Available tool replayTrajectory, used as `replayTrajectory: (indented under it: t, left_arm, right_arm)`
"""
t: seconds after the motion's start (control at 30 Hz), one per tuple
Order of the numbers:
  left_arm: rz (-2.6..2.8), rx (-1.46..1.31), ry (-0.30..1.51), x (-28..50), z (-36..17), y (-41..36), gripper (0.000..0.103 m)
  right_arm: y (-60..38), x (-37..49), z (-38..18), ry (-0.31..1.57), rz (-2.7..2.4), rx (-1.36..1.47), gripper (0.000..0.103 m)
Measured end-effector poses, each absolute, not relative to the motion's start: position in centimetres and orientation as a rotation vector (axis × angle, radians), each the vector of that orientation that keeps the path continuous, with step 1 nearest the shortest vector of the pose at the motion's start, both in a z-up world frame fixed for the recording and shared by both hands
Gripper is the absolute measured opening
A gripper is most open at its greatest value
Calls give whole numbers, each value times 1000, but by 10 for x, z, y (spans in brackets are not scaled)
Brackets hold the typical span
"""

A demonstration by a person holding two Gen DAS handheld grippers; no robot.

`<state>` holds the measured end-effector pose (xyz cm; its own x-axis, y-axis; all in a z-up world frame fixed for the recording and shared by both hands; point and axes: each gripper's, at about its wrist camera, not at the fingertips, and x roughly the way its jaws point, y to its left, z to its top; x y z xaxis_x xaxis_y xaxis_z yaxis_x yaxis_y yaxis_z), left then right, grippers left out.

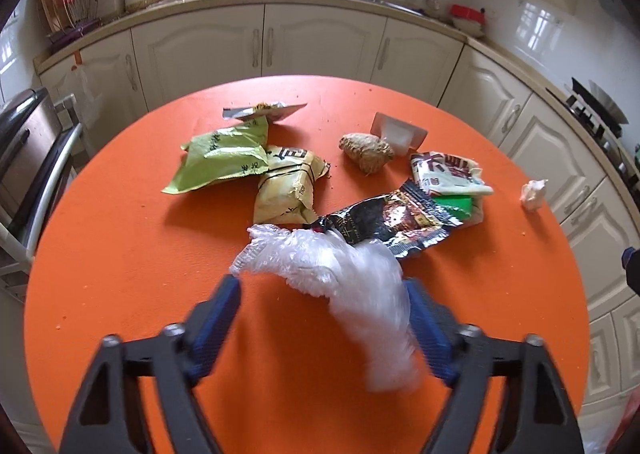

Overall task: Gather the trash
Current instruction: 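Grasp the clear plastic bag with the left tool while the right tool grasps the brown ball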

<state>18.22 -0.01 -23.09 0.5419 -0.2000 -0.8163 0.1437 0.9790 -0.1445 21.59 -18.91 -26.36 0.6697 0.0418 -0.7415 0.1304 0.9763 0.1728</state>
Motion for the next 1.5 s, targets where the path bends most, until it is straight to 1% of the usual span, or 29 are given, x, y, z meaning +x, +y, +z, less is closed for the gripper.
replayTrajectory:
  t: [0.03, 0.07, 0.13, 0.53, 0.73, 0.8, 0.9, 0.93, 0.97, 1.03, 1.07, 1.1, 1.13, 1.17, 1.27, 1.5]
  left_arm:
    - [-211, -70, 986, 190, -232, 0, 52]
    - [-221, -71, 969, 196, -232, 0, 39]
    - [-244, -89, 987, 210, -233, 5, 18]
    - [-223, -39, 911, 223, -223, 53, 17]
    - [-226, -49, 903, 229, -220, 69, 17]
    - [-232, -49, 897, 215, -222, 71, 17]
    - [-239, -51, 894, 215, -223, 71, 17]
    - [-241, -52, 895, 223, -224, 69, 17]
    - [-243, -52, 894, 211, -226, 73, 17]
    - [-244, -59, 892, 202, -226, 79, 17]
    - [-243, -62, 889, 172, -228, 87, 17]
    - [-241, -62, 885, 160, -227, 90, 17]
    - [-240, -60, 882, 141, -226, 99, 17]
    - [-240, -58, 879, 135, -224, 101, 17]
    - [-241, -53, 876, 136, -223, 103, 17]
    - [-266, -43, 862, 129, -218, 102, 17]
  right_arm:
    - [-189, 220, -267, 844, -49, 223, 103]
    - [-188, 223, -270, 851, -45, 226, 103]
    - [-183, 231, -275, 863, -30, 230, 103]
    - [-121, 274, -314, 943, 91, 229, 102]
    - [-106, 290, -331, 984, 90, 201, 94]
    - [-106, 290, -337, 1000, 79, 171, 90]
    - [-108, 294, -344, 1007, 68, 128, 83]
    - [-106, 295, -345, 998, 66, 105, 83]
    - [-103, 298, -346, 991, 63, 77, 79]
    - [-99, 303, -348, 976, 58, 43, 70]
    - [-98, 306, -348, 969, 52, 32, 63]
    - [-97, 308, -348, 964, 52, 24, 56]
    - [-96, 308, -348, 961, 55, 18, 52]
    - [-95, 308, -347, 957, 60, 13, 40]
    - [-94, 302, -347, 940, 67, 4, 39]
    - [-109, 269, -335, 929, 104, 93, 39]
